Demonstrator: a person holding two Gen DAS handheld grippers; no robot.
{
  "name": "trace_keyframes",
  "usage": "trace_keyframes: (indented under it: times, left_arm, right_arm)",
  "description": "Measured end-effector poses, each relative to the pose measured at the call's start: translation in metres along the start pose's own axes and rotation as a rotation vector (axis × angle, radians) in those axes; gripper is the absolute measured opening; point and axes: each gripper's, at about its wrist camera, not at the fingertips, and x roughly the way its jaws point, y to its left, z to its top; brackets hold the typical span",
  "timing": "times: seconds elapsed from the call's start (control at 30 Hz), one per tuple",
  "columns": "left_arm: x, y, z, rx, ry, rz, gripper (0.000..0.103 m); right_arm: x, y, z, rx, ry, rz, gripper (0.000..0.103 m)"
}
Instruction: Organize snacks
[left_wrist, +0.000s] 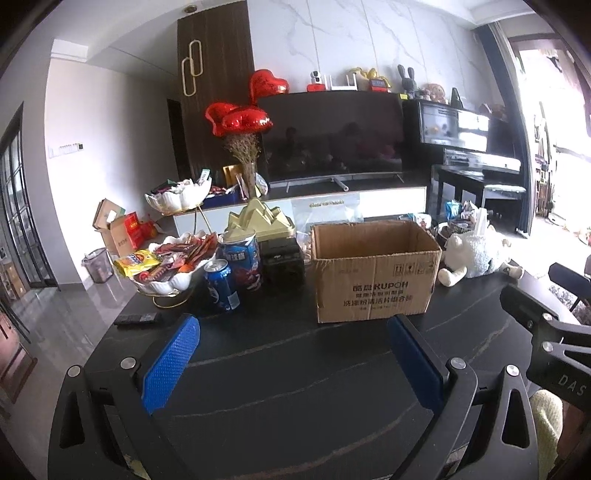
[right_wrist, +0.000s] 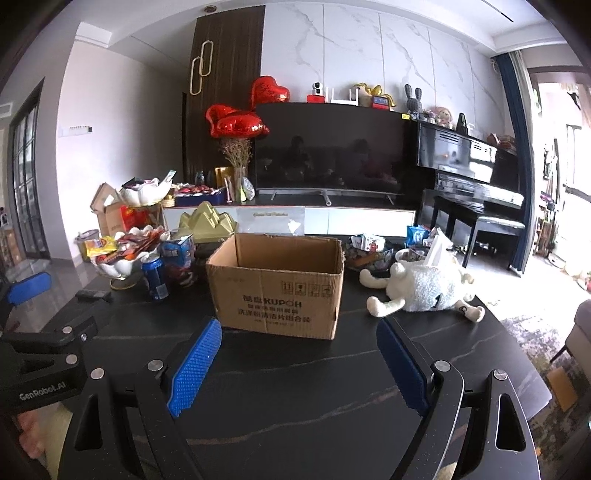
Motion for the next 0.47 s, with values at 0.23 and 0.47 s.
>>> trace_keyframes:
  times: [0.23, 0.47]
  left_arm:
    - [-0.0009, -0.0003, 0.0004, 0.001, -0.003, 0.002, 0.103]
    - [-0.0024, -0.0012, 0.0026, -0.005, -0.010, 0.001, 0.103]
  right_arm:
    - [-0.0042, -0.0021, 0.0005, 0.002, -0.016, -0.012, 0.087]
    - [-0.0061, -0.0013, 0.0009, 0.002, -0.018, -0.009, 0.087]
